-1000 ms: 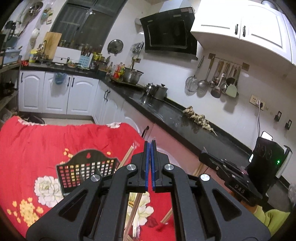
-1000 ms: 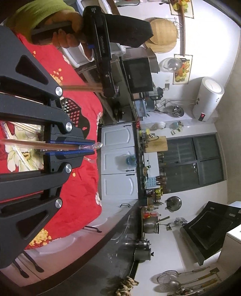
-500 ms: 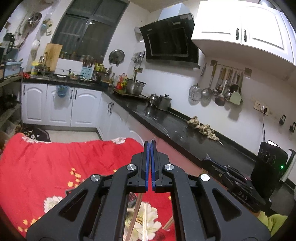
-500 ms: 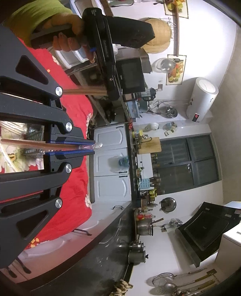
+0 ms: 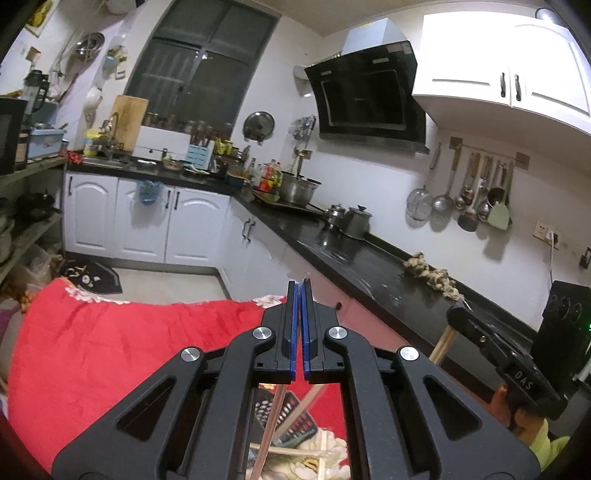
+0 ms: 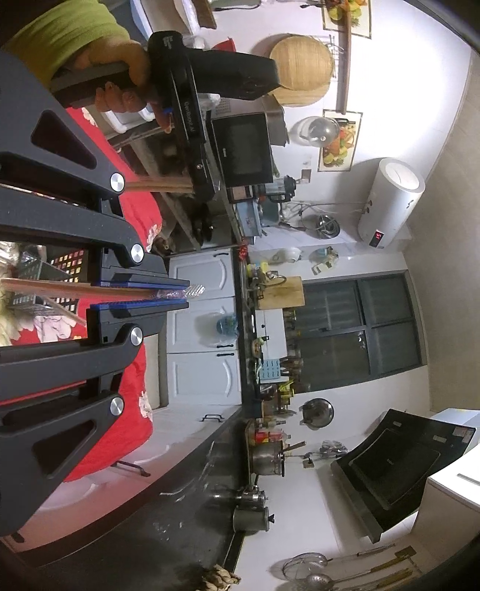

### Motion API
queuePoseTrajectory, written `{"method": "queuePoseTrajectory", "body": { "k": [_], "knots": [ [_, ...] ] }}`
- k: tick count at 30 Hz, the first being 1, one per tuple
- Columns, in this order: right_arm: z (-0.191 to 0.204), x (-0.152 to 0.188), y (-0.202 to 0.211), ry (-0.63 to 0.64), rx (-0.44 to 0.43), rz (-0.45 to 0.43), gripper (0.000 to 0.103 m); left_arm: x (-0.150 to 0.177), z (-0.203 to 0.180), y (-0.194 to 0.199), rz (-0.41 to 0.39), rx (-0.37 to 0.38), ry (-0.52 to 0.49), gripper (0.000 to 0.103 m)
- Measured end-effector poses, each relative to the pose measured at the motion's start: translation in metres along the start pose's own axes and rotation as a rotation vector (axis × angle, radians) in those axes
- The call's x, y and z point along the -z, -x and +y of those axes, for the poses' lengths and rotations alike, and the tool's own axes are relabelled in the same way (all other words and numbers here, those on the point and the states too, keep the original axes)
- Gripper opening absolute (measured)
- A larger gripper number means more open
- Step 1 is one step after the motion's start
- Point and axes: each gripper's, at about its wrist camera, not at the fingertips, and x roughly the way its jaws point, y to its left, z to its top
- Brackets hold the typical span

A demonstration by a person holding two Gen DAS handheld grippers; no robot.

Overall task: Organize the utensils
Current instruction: 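Lower the chopsticks into the holder and open both tools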

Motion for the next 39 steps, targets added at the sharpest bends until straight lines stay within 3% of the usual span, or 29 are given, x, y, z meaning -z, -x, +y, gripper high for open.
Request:
{"method": "queuePoseTrajectory", "body": {
  "k": [20, 27, 39],
  "knots": [
    [0.001, -0.014, -0.060, -0.006, -0.013, -0.023, 0.005, -0.014, 0.028, -0.001, -0.107, -0.069, 0.010, 0.000],
    [0.000, 0.013, -0.079, -0.010, 0.023, -0.013, 0.005, 0.008, 0.035, -0.022, -0.127, -0.091, -0.001, 0.000],
    [-0.001, 0.052, -0.088, -0.031, 0.045, 0.025, 0.006, 0.059, 0.041, -0.052, -0.086, -0.090, -0.033, 0.000]
  ]
}}
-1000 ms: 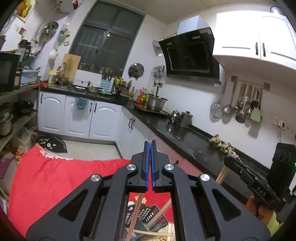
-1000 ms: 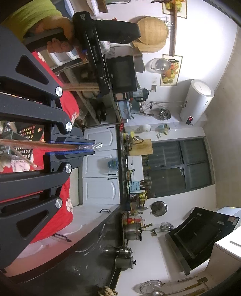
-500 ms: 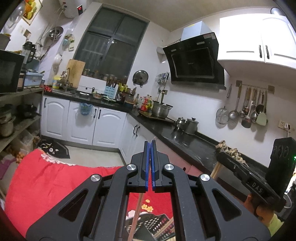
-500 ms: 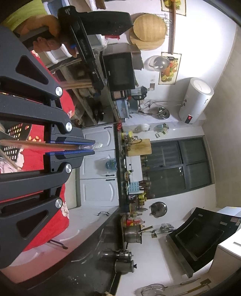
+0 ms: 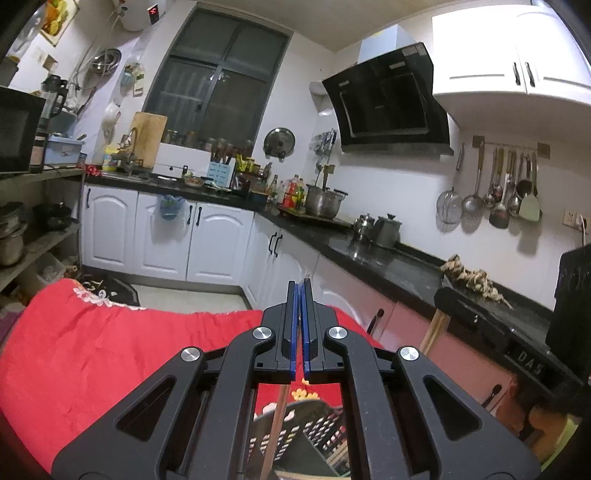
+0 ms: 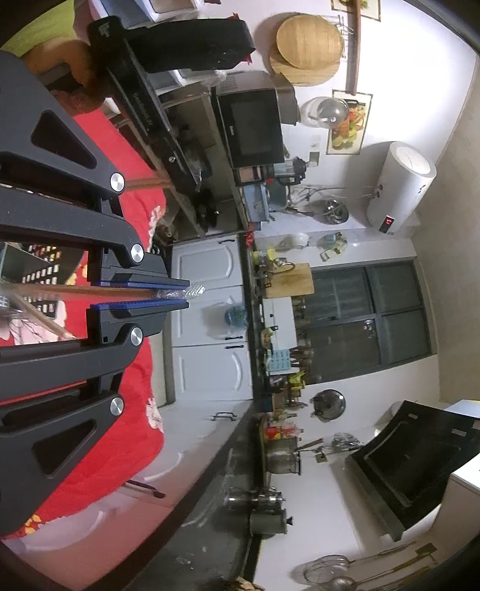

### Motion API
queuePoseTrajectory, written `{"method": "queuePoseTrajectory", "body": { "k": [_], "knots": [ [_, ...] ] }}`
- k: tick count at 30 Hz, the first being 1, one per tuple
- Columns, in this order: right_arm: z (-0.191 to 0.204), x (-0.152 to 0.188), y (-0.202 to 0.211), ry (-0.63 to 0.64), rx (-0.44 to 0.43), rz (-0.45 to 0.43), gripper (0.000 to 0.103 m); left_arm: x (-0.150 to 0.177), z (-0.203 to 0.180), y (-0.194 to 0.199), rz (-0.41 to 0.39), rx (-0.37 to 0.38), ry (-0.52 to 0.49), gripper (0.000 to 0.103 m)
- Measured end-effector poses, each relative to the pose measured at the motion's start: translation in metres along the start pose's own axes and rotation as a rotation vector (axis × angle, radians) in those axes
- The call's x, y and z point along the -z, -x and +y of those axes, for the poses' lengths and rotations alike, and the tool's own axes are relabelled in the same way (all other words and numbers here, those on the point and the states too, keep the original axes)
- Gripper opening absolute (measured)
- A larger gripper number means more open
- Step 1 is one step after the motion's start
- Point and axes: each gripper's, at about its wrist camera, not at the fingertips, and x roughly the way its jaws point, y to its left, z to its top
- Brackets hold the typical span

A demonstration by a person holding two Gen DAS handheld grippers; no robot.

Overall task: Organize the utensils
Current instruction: 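Lower the chopsticks into the holder and open both tools, then move both open tools down toward the wrapped chopsticks beside the holder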

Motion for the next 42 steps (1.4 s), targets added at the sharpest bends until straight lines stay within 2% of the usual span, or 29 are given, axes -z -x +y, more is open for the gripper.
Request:
{"method": "queuePoseTrajectory", "body": {
  "k": [6, 8, 13, 19, 21, 22, 23, 24, 28, 30, 35, 42],
  "knots": [
    [-0.005, 0.015, 0.003, -0.022, 0.009, 0.046, 0.007, 0.018, 0.003, -0.003, 0.058, -0.002, 0.003, 0.000],
    [-0.007, 0.019, 0.004, -0.031, 0.012, 0.069, 0.023, 0.024, 0.004, -0.003, 0.078, -0.002, 0.007, 0.000],
    [-0.007, 0.027, 0.012, -0.027, 0.030, 0.104, 0.029, 0.034, 0.012, -0.003, 0.140, -0.017, 0.037, 0.001],
    [-0.009, 0.035, 0.017, -0.021, 0.039, 0.143, 0.039, 0.039, 0.015, 0.006, 0.160, -0.046, 0.035, 0.004],
    [-0.009, 0.037, 0.019, -0.019, 0.044, 0.156, 0.042, 0.040, 0.013, 0.010, 0.160, -0.052, 0.026, 0.013],
    [-0.009, 0.039, 0.019, -0.022, 0.044, 0.160, 0.047, 0.040, 0.013, 0.013, 0.158, -0.054, 0.025, 0.015],
    [-0.010, 0.040, 0.020, -0.027, 0.041, 0.164, 0.050, 0.040, 0.013, 0.015, 0.155, -0.056, 0.026, 0.022],
    [-0.010, 0.041, 0.021, -0.030, 0.040, 0.169, 0.051, 0.039, 0.012, 0.017, 0.153, -0.057, 0.028, 0.031],
    [-0.011, 0.042, 0.026, -0.031, 0.048, 0.175, 0.056, 0.037, 0.012, 0.024, 0.151, -0.059, 0.040, 0.047],
    [-0.011, 0.041, 0.032, -0.030, 0.052, 0.169, 0.060, 0.036, 0.012, 0.028, 0.158, -0.070, 0.046, 0.064],
    [-0.011, 0.039, 0.041, -0.027, 0.050, 0.167, 0.070, 0.036, 0.014, 0.042, 0.156, -0.066, 0.071, 0.093],
    [-0.008, 0.041, 0.051, -0.012, 0.051, 0.173, 0.075, 0.031, 0.013, 0.056, 0.129, -0.063, 0.074, 0.093]
  ]
}}
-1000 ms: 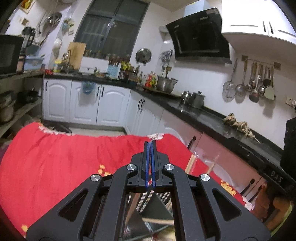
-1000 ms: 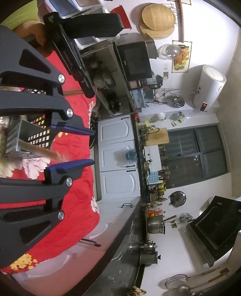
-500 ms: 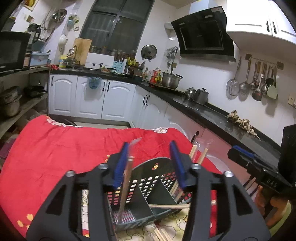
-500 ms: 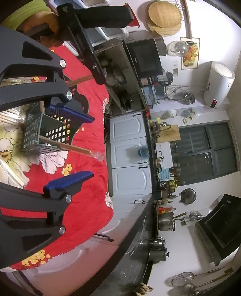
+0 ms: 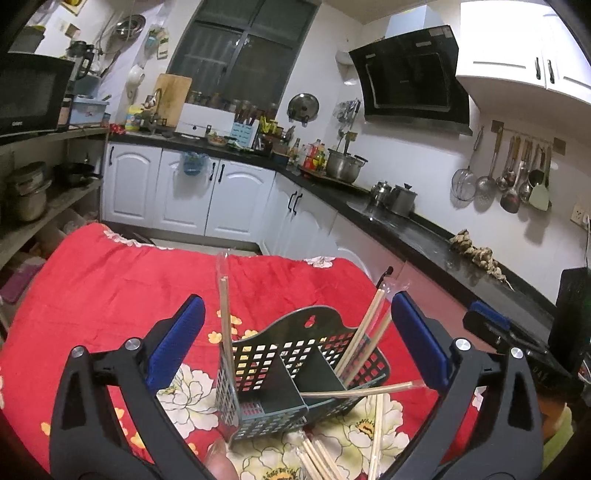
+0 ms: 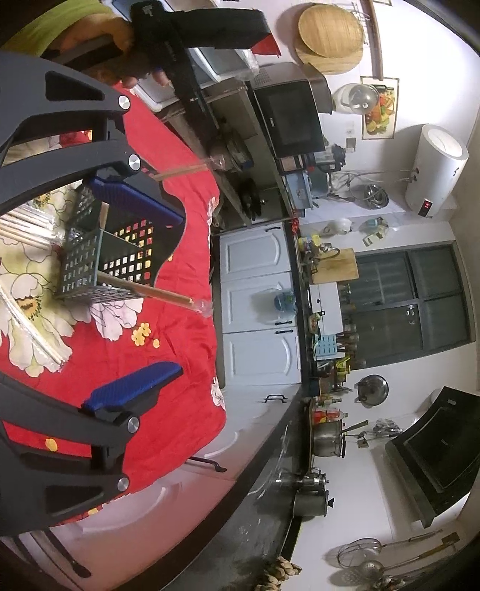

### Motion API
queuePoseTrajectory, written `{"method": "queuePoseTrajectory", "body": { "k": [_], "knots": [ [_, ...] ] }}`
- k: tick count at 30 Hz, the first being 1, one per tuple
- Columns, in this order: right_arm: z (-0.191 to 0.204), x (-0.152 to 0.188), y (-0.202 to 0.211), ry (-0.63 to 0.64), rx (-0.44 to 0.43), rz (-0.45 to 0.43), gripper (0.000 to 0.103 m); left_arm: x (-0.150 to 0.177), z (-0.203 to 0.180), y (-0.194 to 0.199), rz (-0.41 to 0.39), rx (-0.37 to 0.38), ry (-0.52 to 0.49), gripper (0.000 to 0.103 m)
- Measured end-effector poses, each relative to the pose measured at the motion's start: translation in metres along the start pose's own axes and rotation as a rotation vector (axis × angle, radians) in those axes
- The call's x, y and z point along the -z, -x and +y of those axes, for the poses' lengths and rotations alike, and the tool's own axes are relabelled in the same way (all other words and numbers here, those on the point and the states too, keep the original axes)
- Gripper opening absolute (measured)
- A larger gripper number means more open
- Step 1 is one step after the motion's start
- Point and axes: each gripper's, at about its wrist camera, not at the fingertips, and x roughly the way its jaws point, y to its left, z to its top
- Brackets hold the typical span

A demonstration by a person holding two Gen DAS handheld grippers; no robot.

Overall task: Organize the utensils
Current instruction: 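Move both open tools down toward the wrapped chopsticks beside the holder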

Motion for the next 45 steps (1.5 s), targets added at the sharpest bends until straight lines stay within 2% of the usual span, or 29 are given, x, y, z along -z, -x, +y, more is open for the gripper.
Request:
{"method": "queuePoseTrajectory", "body": {
  "k": [9, 22, 38, 45],
  "knots": [
    [0.004, 0.004, 0.011, 0.014, -0.007, 0.006, 0.079, -0.005, -0.010, 0.025, -0.010, -0.001, -0.021, 0.093],
    [0.009, 0.019, 0.030, 0.042, -0.013, 0.041, 0.079, 0.020, -0.002, 0.048, 0.009, -0.031, 0.019, 0.093],
    [0.018, 0.053, 0.021, 0.065, -0.011, 0.132, 0.079, 0.077, 0.002, 0.037, 0.157, -0.009, 0.044, 0.093],
    [0.013, 0.058, 0.021, 0.058, 0.004, 0.147, 0.079, 0.088, 0.001, 0.032, 0.190, -0.009, 0.028, 0.093]
  ]
}}
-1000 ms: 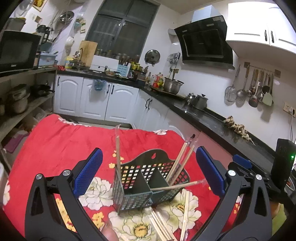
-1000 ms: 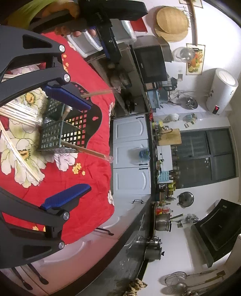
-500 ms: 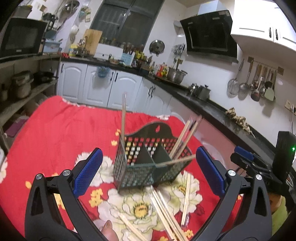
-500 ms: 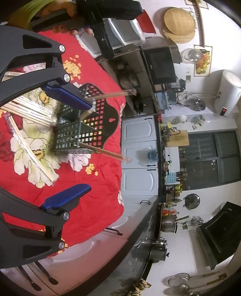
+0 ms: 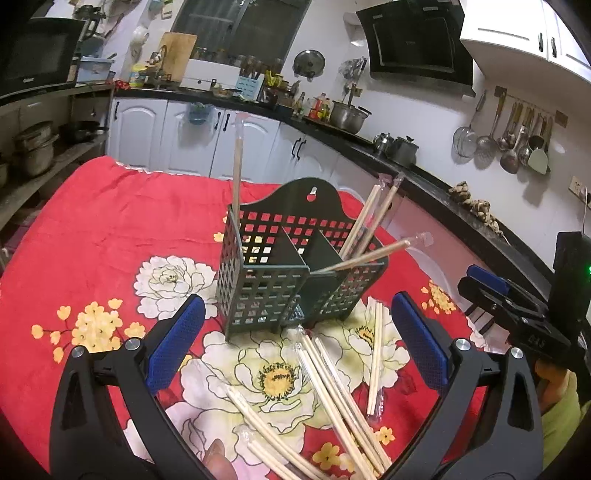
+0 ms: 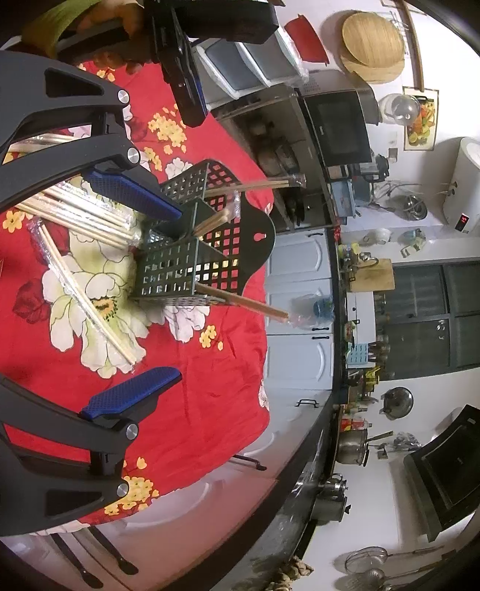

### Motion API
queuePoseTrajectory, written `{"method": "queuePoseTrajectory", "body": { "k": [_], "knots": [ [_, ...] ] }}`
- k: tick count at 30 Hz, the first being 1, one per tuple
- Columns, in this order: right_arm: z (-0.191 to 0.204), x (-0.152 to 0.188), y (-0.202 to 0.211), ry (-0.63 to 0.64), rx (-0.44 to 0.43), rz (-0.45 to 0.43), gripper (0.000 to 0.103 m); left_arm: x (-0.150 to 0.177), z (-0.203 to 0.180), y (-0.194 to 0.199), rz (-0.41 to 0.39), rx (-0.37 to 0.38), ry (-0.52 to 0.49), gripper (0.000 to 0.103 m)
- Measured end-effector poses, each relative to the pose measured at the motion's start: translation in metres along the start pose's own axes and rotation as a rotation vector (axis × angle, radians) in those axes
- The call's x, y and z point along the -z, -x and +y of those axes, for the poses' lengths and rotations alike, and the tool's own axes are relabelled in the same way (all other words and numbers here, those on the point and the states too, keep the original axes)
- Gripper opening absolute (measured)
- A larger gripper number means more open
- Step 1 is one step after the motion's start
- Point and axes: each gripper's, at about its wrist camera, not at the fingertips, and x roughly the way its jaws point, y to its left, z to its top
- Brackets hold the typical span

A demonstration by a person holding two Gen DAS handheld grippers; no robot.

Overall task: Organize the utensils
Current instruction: 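Move both open tools down toward the wrapped chopsticks beside the holder, then close the left tool on a chopstick while the right tool grasps chopsticks too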

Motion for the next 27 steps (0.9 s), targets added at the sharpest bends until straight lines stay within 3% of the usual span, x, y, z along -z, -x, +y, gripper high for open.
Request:
{"method": "queuePoseTrajectory", "body": {
  "k": [27],
  "knots": [
    [0.012, 0.030, -0.038, 0.015, -0.030, 0.136, 0.079, 0.045, 0.030, -0.025, 0.188, -0.080, 0.040, 0.093]
  ]
}}
